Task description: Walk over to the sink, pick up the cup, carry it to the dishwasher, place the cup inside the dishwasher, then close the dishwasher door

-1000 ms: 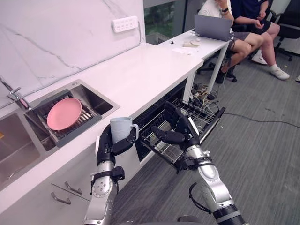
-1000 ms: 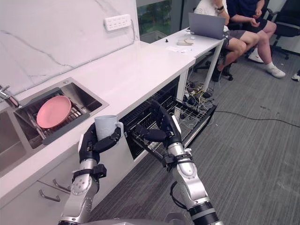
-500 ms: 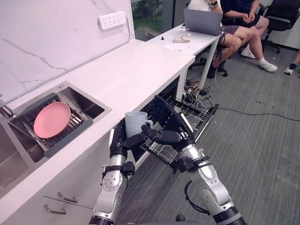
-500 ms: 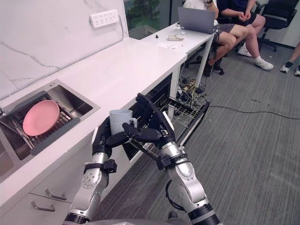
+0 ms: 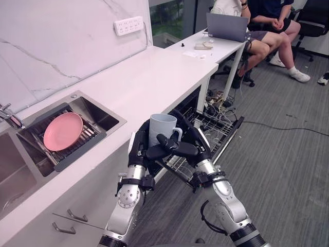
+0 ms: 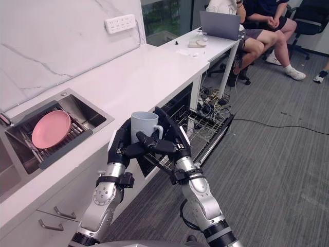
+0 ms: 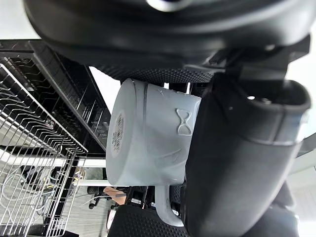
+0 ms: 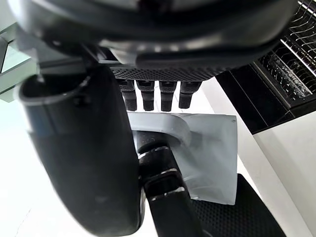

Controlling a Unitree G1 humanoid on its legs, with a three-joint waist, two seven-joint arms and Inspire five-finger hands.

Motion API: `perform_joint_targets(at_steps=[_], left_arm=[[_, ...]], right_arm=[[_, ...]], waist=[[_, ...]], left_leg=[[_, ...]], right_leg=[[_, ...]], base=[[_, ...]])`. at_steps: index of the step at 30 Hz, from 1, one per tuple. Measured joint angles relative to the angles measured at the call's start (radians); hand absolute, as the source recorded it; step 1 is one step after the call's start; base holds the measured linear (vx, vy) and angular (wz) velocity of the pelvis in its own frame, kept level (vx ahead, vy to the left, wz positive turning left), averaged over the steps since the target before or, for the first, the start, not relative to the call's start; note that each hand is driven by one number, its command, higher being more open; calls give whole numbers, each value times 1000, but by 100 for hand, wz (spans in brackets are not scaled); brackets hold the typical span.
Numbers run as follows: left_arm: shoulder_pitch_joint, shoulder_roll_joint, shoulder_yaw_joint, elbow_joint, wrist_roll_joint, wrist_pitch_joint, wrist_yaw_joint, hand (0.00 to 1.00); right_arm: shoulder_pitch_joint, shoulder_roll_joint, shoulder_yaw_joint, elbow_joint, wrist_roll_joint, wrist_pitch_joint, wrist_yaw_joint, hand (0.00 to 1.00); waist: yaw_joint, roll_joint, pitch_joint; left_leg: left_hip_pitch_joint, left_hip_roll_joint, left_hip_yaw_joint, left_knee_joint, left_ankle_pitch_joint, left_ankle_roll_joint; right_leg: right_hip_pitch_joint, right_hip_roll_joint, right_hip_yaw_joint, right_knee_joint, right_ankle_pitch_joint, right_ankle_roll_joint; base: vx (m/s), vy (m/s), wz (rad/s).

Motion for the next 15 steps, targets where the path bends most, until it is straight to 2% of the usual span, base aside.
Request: perform_joint_targets(at_steps=[2, 6, 9, 13, 15], left_arm=[[-2, 5, -2, -2, -3, 0, 1, 30], [-4, 70, -33, -1, -24, 2, 2, 30], [-12, 114, -47, -1, -25, 5, -4, 30], [-45, 168, -53, -1, -2, 7, -7, 30], [-59, 197, -53, -1, 31, 6, -11, 30]], right_arm=[[-6, -1, 11, 8, 33, -1, 0, 30], [-30, -20, 14, 60, 74, -5, -4, 30], [-38, -48, 16, 64, 136, 5, 17, 30], [-47, -51, 13, 64, 148, 7, 29, 30], [-55, -63, 10, 64, 156, 14, 39, 30]], waist=[[0, -1, -2], [6, -9, -18], [11, -23, -26], [11, -37, -27], [11, -51, -25]], left_leg=[[-2, 0, -1, 1, 2, -1], [-16, 0, -6, 5, 6, -2], [-28, 2, -7, 9, 6, -2], [-33, 1, -8, 13, 6, -2], [-36, 2, -7, 17, 6, -2]], right_leg=[[-2, -1, 0, 1, 0, 0], [-13, -1, -2, 0, 5, 0], [-20, 0, -3, -2, 8, -2], [-22, -1, -3, -4, 12, -2], [-21, 0, -2, -12, 19, -4]], base=[[-77, -18, 3], [-40, -18, 2], [-11, -4, 0], [-32, -13, 0], [-48, -11, -1]])
